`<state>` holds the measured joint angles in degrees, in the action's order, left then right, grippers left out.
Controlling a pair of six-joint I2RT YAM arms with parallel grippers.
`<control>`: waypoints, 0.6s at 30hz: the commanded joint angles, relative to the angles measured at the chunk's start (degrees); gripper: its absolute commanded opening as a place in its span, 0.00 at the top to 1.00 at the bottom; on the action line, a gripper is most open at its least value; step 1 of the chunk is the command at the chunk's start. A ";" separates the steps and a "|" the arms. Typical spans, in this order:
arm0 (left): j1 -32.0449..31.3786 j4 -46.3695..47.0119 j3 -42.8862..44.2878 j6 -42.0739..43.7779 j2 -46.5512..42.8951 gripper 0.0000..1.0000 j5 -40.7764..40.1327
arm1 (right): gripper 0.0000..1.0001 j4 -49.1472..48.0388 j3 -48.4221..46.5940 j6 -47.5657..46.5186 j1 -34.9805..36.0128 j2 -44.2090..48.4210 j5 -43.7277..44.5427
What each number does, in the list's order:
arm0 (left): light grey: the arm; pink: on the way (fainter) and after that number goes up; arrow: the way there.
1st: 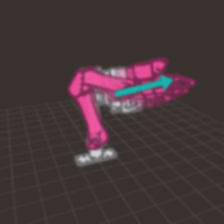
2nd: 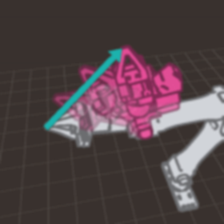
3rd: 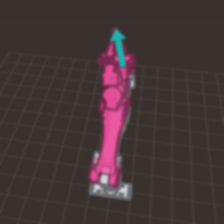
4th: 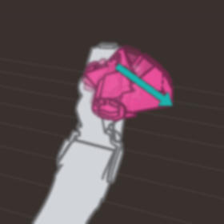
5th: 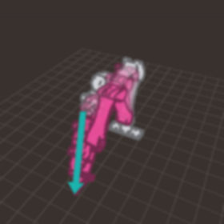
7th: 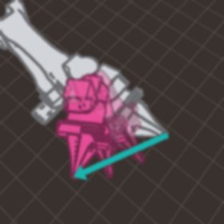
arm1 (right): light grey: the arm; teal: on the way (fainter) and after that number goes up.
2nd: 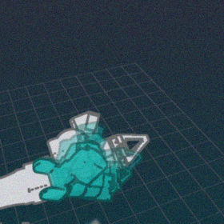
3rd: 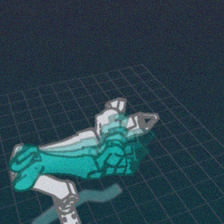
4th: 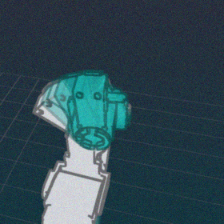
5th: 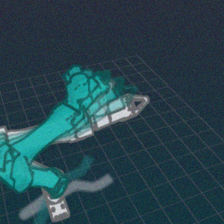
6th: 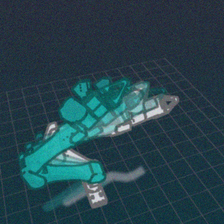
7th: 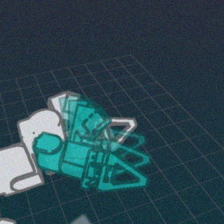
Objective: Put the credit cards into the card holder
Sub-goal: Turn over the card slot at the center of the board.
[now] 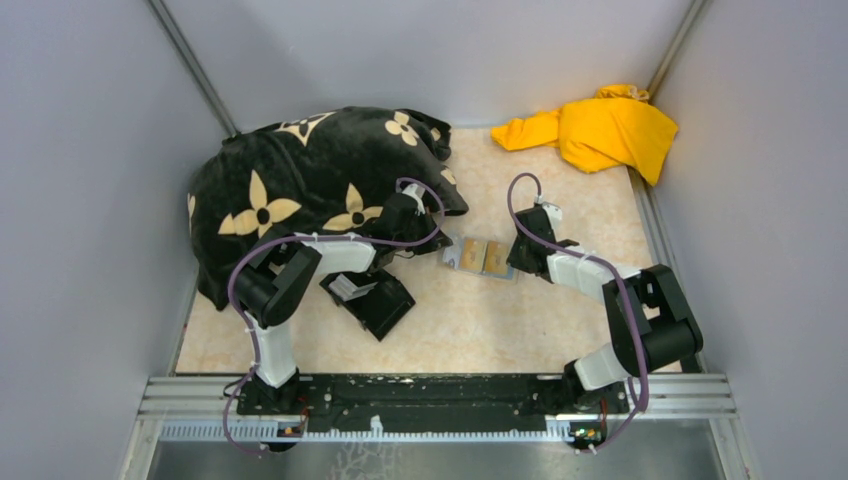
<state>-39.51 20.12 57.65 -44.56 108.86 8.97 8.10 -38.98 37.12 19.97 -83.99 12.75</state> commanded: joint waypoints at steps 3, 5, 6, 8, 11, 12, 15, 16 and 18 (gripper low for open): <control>-0.39 0.01 -0.03 -1.95 0.77 1.00 -0.09 | 1.00 1.97 1.99 -0.82 -0.45 -1.18 1.54; -0.40 0.01 -0.08 -2.24 0.88 1.00 -0.13 | 1.00 1.91 1.98 -0.83 -0.40 -1.19 1.57; -0.35 0.01 -0.07 -2.34 0.96 1.00 -0.18 | 1.00 1.84 1.98 -0.79 -0.45 -1.22 1.50; -0.40 0.00 -0.23 -2.69 1.09 1.00 -0.16 | 1.00 1.98 1.99 -0.88 -0.46 -1.20 1.57; -0.40 0.18 -0.72 -3.13 1.09 1.00 -0.46 | 1.00 2.08 2.07 -0.91 -0.45 -1.18 1.69; -0.40 0.30 -1.03 -3.23 1.02 1.00 -0.68 | 1.00 2.03 2.07 -0.91 -0.44 -1.14 1.69; -0.40 0.53 -1.75 -3.59 0.83 1.00 -1.19 | 1.00 2.18 1.99 -0.98 -0.45 -1.09 1.68; -0.40 0.61 -1.89 -3.86 0.83 1.00 -1.23 | 1.00 2.18 1.98 -0.94 -0.45 -1.09 1.67; -0.39 1.06 -2.60 -4.47 0.70 1.00 -1.56 | 1.00 2.21 1.98 -0.97 -0.44 -1.02 1.67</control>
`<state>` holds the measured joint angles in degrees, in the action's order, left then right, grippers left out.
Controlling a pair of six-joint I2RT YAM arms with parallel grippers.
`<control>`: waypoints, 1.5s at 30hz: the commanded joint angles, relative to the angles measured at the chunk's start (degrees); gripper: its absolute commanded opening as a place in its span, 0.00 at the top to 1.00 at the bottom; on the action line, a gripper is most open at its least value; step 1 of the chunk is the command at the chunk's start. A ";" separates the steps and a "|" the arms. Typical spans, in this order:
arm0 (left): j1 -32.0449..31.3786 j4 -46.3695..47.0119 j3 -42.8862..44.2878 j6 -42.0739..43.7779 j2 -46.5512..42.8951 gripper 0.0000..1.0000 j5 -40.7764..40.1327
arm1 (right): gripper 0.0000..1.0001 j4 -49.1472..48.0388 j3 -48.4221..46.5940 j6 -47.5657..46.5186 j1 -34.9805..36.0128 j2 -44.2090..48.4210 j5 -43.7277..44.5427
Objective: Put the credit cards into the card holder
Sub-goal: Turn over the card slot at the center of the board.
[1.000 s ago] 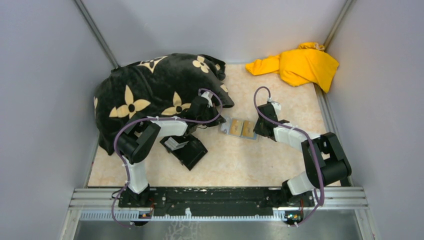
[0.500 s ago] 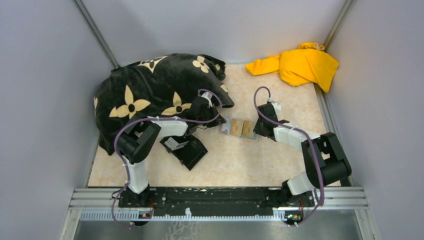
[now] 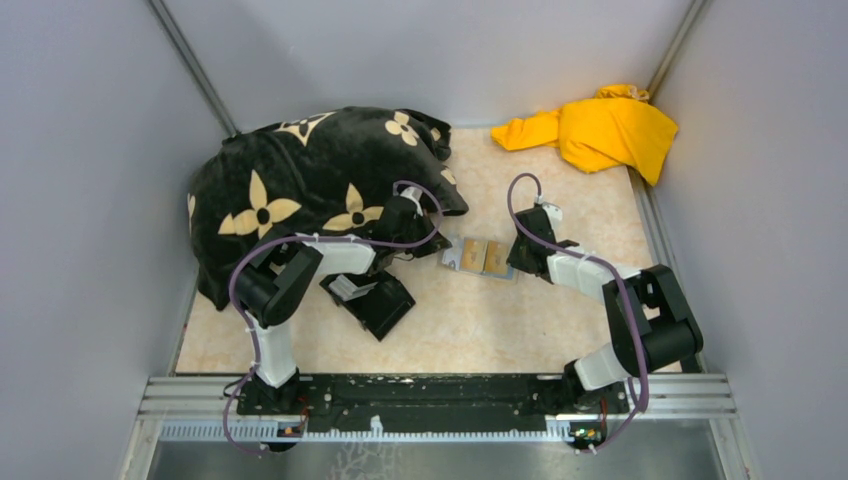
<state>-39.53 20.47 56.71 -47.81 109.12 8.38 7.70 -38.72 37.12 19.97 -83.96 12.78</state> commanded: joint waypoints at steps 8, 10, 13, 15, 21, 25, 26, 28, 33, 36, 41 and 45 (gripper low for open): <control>-0.37 2.85 -3.10 -3.17 0.47 1.00 -0.98 | 1.00 2.92 1.54 -1.09 -0.41 -0.85 1.76; -0.32 4.04 -3.60 -3.75 0.39 1.00 -0.62 | 1.00 3.00 1.53 -1.09 -0.43 -0.84 1.73; -0.33 5.81 -4.25 -4.47 0.39 1.00 -0.08 | 1.00 2.93 1.58 -1.15 -0.45 -0.76 1.72; -0.34 7.50 -4.72 -5.09 0.30 1.00 0.31 | 1.00 2.93 1.71 -1.16 -0.45 -0.85 1.69; -0.31 10.26 -5.69 -6.32 -0.07 1.00 1.50 | 1.00 2.99 1.96 -1.18 -0.43 -0.69 1.93; -0.29 11.07 -6.06 -6.60 -0.86 1.00 1.70 | 1.00 2.93 2.07 -1.09 -0.45 -0.59 1.90; -0.29 11.20 -6.15 -6.74 -1.04 1.00 1.68 | 1.00 2.89 2.07 -1.05 -0.42 -0.59 1.86; -0.32 11.57 -6.32 -6.86 -1.37 1.00 1.71 | 1.00 3.00 2.06 -1.05 -0.45 -0.46 1.87; -0.33 12.54 -6.52 -7.58 -1.78 1.00 1.77 | 1.00 3.17 2.07 -1.09 -0.50 -0.07 1.93; -0.34 13.04 -6.45 -7.80 -1.97 1.00 1.97 | 1.00 3.36 2.07 -1.08 -0.45 0.11 2.13; -0.37 13.83 -6.26 -8.13 -2.48 1.00 2.21 | 1.00 3.50 2.05 -1.06 -0.50 0.20 2.39; -0.37 14.14 -6.00 -8.17 -2.64 1.00 2.72 | 1.00 3.47 2.00 -1.03 -0.45 0.16 2.34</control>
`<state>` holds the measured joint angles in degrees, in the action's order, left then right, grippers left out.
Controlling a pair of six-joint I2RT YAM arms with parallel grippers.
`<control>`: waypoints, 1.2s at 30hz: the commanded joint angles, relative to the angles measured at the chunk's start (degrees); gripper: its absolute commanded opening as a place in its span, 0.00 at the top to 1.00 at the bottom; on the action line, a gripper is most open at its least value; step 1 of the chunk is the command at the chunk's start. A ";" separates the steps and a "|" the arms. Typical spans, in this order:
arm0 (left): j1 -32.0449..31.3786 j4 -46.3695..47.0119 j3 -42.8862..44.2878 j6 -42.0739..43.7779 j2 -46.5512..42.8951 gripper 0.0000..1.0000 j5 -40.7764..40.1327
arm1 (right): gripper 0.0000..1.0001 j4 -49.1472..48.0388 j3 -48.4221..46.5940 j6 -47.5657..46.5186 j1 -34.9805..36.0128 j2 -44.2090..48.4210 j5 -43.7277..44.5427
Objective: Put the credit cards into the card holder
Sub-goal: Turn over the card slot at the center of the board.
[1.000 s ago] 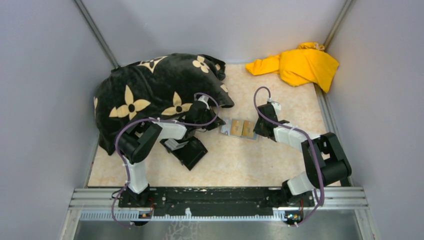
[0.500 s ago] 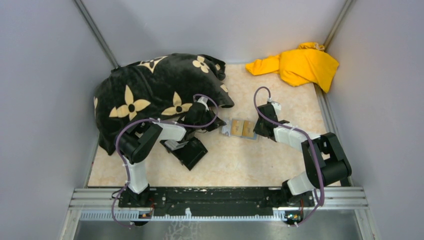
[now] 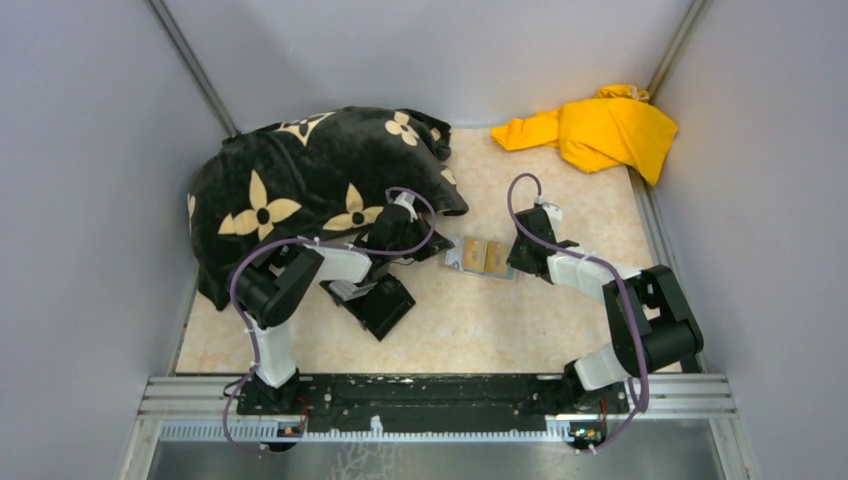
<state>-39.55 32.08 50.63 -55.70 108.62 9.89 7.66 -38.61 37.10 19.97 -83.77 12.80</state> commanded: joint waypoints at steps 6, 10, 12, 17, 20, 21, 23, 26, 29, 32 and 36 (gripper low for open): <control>-1.02 2.86 2.10 0.07 -0.79 1.00 3.25 | 1.00 3.90 1.78 -0.89 -0.45 0.15 2.38; -1.98 1.76 4.13 1.26 0.03 1.00 3.47 | 1.00 4.26 1.61 -0.80 -0.41 0.72 2.56; -2.47 0.99 4.98 1.85 0.29 1.00 3.27 | 1.00 4.41 1.54 -0.73 -0.45 0.92 2.64; -3.54 -0.79 6.69 3.38 0.53 1.00 2.33 | 1.00 4.96 1.60 -0.42 -0.45 1.60 3.05; -4.38 -2.55 8.42 4.31 1.48 1.00 2.13 | 1.00 5.53 1.61 -0.04 -0.45 2.65 3.77; -4.75 -3.10 8.96 4.57 2.03 1.00 2.17 | 0.98 5.69 1.61 0.06 -0.45 3.22 4.07; -5.42 -3.58 9.81 4.76 2.96 1.00 2.33 | 0.95 6.17 1.61 0.21 -0.45 4.08 4.78; -6.46 -4.32 11.06 5.20 4.20 1.00 2.06 | 0.91 6.80 1.61 0.28 -0.45 5.26 5.52; -7.45 -5.27 12.35 5.83 5.30 1.00 1.83 | 0.90 7.31 1.53 0.30 -0.45 6.38 6.08; -8.26 -5.77 13.36 6.16 6.10 1.00 1.64 | 0.90 7.67 1.44 0.38 -0.45 7.42 6.51; -9.18 -6.66 14.24 6.92 6.17 1.00 0.77 | 0.89 8.13 1.35 0.34 -0.45 8.18 7.13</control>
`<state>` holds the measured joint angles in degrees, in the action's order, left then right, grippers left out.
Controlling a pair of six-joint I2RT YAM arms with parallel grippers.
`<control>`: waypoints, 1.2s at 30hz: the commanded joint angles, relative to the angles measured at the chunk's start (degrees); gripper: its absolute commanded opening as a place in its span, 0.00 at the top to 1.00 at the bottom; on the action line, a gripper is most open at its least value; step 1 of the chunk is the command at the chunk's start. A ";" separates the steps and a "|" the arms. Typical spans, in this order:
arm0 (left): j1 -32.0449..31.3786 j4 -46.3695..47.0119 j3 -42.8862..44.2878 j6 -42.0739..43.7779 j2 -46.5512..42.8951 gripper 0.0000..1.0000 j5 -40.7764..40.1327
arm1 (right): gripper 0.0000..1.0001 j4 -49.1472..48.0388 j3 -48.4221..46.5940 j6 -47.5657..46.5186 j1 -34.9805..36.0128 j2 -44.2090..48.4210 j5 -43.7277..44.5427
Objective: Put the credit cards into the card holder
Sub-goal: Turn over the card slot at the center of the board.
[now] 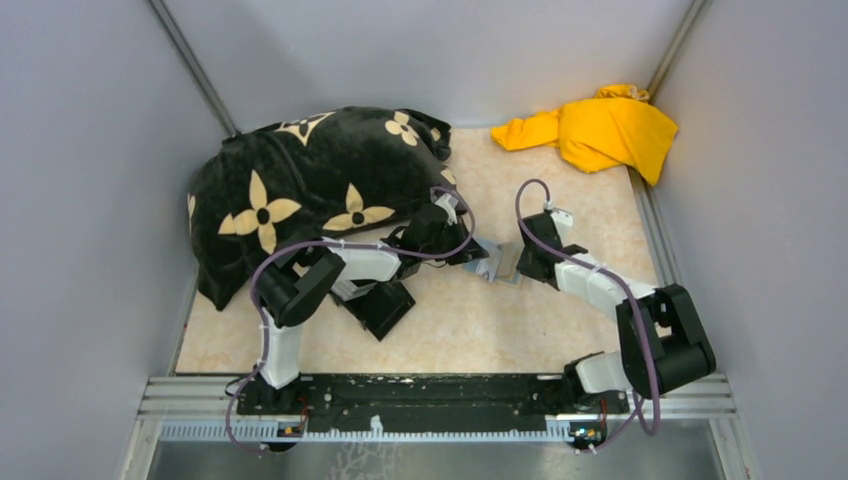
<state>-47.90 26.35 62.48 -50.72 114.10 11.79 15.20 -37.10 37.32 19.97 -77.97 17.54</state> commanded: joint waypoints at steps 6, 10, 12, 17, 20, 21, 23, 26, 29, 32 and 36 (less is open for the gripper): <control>-1.73 -2.82 3.55 2.83 1.18 1.00 -1.89 | 0.89 1.43 -0.23 0.25 -0.45 4.62 3.63; -2.56 -5.10 5.04 3.88 2.11 1.00 -2.62 | 0.88 1.91 -0.42 0.23 -0.45 6.11 4.33; -2.94 -6.20 5.78 4.27 2.60 1.00 -2.98 | 0.88 1.91 -0.51 0.10 -0.45 6.94 4.55; -3.71 -8.79 8.12 5.10 4.49 1.00 -2.95 | 0.88 1.34 -1.10 -0.58 -0.29 8.10 3.32; -4.07 -9.29 8.36 5.11 4.98 1.00 -3.22 | 0.88 0.70 -1.43 -1.09 -0.13 7.37 2.37; -4.17 -9.41 8.32 5.15 5.00 1.00 -3.33 | 0.88 0.40 -1.54 -1.06 -0.04 6.81 2.14; -4.25 -9.64 8.23 5.11 5.02 1.00 -3.67 | 0.88 -0.25 -1.70 -1.10 0.58 5.42 1.84; -4.32 -9.78 8.03 5.26 4.76 1.00 -4.09 | 0.88 -1.52 -1.79 -0.73 1.48 3.31 1.68; -4.34 -9.74 7.88 5.34 4.72 1.00 -4.15 | 0.88 -2.42 -2.24 -0.63 2.14 1.54 1.38; -4.36 -9.59 7.82 5.41 4.81 1.00 -4.08 | 0.89 -3.30 -2.74 -0.58 2.36 0.63 1.41; -4.31 -9.14 7.57 5.15 5.03 1.00 -3.80 | 0.89 -3.53 -4.19 -0.57 2.38 -0.44 1.45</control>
<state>-51.94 17.93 69.60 -46.63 118.19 8.47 14.63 -37.41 37.06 21.76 -77.73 18.76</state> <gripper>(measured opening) 0.006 0.113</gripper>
